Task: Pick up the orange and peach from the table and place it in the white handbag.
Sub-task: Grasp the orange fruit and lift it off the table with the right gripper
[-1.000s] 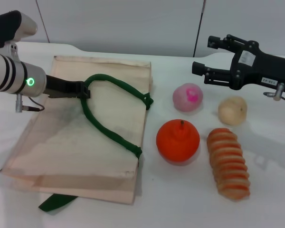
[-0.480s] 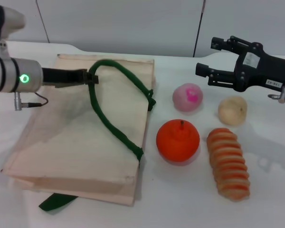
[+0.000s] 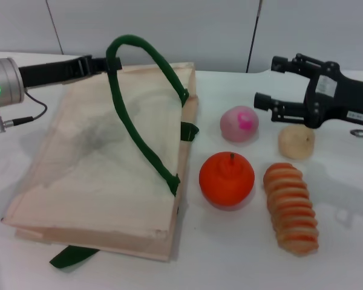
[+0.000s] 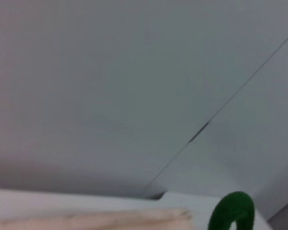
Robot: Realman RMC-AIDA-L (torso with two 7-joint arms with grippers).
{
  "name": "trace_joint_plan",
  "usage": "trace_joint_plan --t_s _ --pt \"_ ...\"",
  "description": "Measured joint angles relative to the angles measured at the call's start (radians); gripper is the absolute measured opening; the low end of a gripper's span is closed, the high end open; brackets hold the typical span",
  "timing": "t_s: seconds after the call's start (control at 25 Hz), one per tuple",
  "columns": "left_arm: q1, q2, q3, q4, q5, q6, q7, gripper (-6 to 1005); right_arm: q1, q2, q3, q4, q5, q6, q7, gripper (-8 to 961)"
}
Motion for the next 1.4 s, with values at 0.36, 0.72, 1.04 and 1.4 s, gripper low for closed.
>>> trace_joint_plan --t_s 0.36,0.72,1.04,1.4 --pt "0.032 0.015 0.000 -0.003 -0.143 -0.125 0.084 129 0.014 0.005 -0.012 -0.027 -0.190 -0.062 0.007 841" --pt "0.054 0.024 0.000 -0.006 -0.221 -0.189 0.143 129 0.078 0.014 -0.031 0.033 -0.257 0.009 0.002 839" --pt "0.056 0.025 0.000 -0.006 -0.255 -0.256 0.162 129 0.140 0.014 -0.088 0.169 -0.299 0.217 0.009 837" --pt "0.064 0.026 -0.008 -0.005 -0.283 -0.297 0.168 130 0.152 0.011 -0.121 0.198 -0.303 0.318 0.035 834"
